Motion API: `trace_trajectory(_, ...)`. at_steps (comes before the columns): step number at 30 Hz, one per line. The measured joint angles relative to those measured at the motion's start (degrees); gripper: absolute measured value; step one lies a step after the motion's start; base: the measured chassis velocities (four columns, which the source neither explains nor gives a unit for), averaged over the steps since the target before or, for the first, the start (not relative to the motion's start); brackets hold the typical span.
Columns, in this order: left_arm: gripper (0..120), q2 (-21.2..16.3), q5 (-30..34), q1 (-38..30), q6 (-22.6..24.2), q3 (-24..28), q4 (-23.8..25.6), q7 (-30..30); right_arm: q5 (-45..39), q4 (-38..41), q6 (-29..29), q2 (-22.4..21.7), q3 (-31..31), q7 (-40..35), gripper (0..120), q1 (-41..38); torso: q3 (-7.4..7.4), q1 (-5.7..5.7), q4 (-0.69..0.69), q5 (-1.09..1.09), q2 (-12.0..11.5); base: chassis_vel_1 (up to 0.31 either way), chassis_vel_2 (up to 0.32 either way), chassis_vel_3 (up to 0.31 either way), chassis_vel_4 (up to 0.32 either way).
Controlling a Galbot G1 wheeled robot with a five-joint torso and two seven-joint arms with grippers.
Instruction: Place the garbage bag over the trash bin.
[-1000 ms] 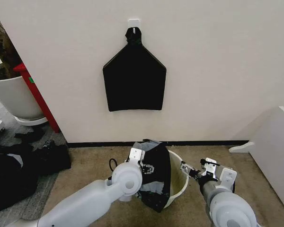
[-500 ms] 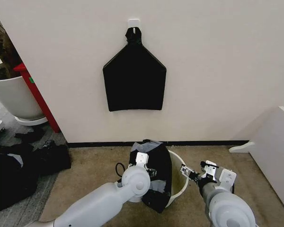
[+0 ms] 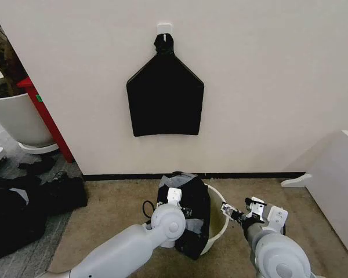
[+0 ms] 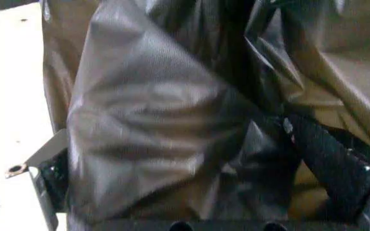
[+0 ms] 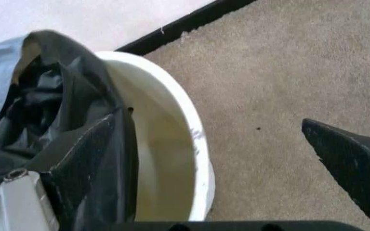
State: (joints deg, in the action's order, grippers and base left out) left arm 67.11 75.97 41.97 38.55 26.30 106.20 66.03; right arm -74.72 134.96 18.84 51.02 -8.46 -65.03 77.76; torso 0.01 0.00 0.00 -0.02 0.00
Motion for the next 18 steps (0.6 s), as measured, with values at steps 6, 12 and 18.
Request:
trace_trajectory(6, 100, -0.5, 0.7, -1.3, -0.4, 0.0, 2.4, 0.6, -0.1, 0.0, 0.0, -0.3, -0.1, -0.1, 100, -0.3, 0.00, 0.00, 0.00, 0.02, 0.0, 0.000, 0.000, 0.000, 0.000)
trace_trajectory(12, 100, -1.0, 2.1, -2.1, -0.4, -0.5, 4.0, 2.2, -0.1, -0.3, 0.0, 0.0, 0.0, -0.1, 100, -0.2, 0.00, 0.00, 0.00, 0.02, 0.0, 0.000, 0.000, 0.000, 0.000)
trace_trajectory(18, 100, -3.2, 3.6, -2.1, -0.3, -1.5, 5.2, 2.8, 0.0, -0.6, 0.0, 0.1, 0.2, -0.1, 100, -0.2, 0.00, 0.00, 0.00, 0.02, 0.0, 0.000, 0.000, 0.000, 0.000)
